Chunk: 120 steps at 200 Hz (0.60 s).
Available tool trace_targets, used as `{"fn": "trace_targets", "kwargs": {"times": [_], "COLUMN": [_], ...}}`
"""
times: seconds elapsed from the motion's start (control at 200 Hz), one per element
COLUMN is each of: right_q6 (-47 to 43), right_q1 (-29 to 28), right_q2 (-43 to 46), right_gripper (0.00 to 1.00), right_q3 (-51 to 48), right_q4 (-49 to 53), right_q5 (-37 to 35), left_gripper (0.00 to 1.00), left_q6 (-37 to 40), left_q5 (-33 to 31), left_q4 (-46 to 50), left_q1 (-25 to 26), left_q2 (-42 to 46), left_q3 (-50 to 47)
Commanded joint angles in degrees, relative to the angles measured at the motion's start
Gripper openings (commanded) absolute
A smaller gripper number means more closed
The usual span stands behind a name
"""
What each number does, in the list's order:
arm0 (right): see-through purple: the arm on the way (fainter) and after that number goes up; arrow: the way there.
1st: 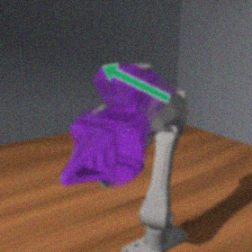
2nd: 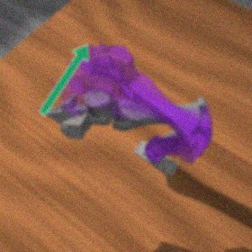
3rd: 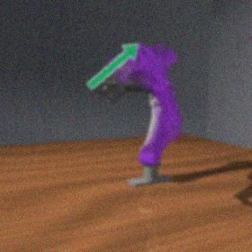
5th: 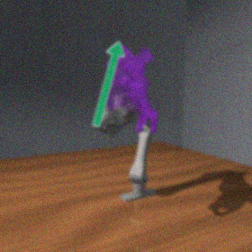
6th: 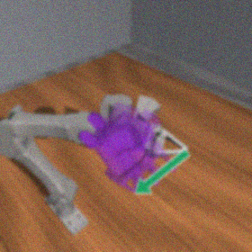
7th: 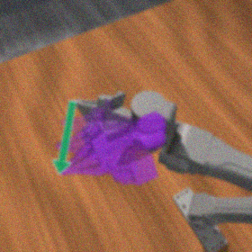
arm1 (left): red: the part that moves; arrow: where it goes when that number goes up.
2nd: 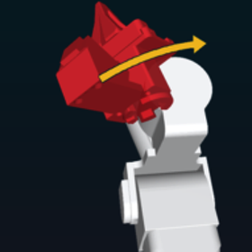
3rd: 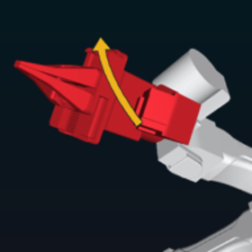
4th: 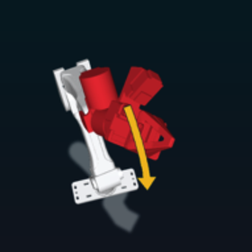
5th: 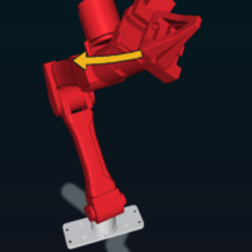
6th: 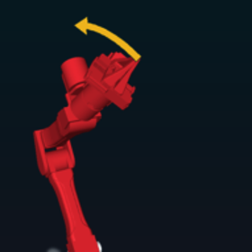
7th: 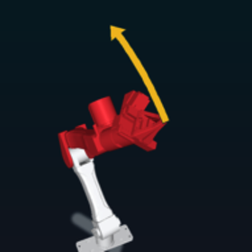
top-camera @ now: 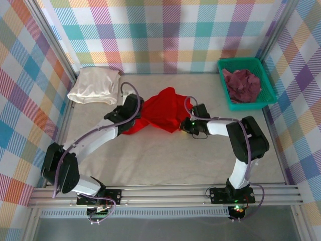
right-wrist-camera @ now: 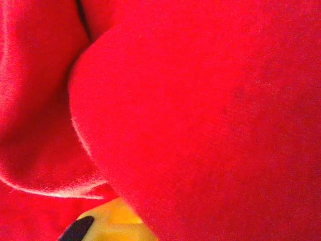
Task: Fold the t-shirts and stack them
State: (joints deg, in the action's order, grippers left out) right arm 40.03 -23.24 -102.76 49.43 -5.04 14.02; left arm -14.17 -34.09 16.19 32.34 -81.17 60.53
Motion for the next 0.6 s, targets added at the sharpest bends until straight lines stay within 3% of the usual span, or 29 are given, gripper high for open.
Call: {"fn": "trace_targets", "kwargs": {"times": [0.0,0.255,0.595], "right_q6": [-1.45,-11.04,-19.12], "right_q1": [-0.22,0.04,0.23], "right_q2": [5.49,25.39,43.67], "right_gripper": [0.02,0.00,0.00], "right_q3": [-2.69,-2.86,7.86], "right_q4": [-0.33,8.37,24.53], "right_q5": [-4.59,-8.11,-10.86], "left_gripper": [0.00,0.00,0.00], "left_q6": [-2.20,1.06,9.02], "left_q5": [-1.66,-0.94,0.27], "left_q4": [-0.96,-3.13,-2.70], "left_q1": [-1.43,-2.19,-2.18], "left_q2": [6.61,20.00,29.11], "left_q3": [-1.98,-6.04,0.49]}}
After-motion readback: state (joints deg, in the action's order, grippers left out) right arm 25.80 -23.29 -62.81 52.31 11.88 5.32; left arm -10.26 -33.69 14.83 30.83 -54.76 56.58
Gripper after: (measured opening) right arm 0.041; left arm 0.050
